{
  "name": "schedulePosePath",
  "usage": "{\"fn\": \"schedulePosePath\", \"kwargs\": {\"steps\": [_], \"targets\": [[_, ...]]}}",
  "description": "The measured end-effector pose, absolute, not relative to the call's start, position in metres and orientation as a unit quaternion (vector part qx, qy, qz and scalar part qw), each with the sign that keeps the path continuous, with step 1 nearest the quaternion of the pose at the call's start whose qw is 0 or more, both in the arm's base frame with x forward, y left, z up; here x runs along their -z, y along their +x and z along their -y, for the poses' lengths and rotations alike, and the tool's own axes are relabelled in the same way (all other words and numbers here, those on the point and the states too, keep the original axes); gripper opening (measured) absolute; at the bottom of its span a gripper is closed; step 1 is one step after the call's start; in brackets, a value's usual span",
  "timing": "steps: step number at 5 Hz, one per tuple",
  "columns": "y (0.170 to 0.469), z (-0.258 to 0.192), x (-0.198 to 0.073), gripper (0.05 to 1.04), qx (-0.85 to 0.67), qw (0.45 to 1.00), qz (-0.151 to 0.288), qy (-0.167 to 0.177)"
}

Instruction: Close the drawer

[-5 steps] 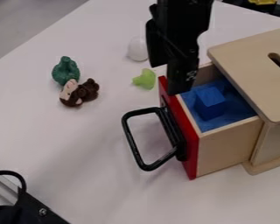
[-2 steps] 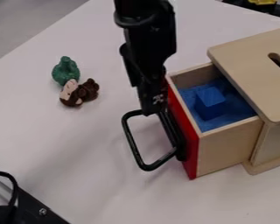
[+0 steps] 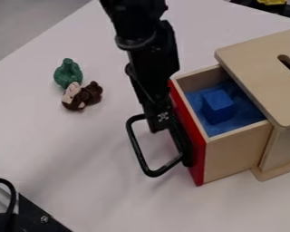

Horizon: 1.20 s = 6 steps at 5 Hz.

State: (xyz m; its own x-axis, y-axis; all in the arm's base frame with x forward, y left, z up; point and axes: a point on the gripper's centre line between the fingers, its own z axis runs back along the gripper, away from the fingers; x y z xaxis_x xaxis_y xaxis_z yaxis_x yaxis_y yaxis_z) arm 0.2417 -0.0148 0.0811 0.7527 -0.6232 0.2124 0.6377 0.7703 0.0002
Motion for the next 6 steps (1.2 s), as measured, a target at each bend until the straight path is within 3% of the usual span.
{"fn": "schedulePosePath", "kwargs": {"steps": [3,6], "targets": [[0.261,0.040,-0.066,1.000,0.319,0.942,0.090,-0.051],[0.281,0.058,-0.084,1.000,0.306,0.943,0.123,-0.047]]}}
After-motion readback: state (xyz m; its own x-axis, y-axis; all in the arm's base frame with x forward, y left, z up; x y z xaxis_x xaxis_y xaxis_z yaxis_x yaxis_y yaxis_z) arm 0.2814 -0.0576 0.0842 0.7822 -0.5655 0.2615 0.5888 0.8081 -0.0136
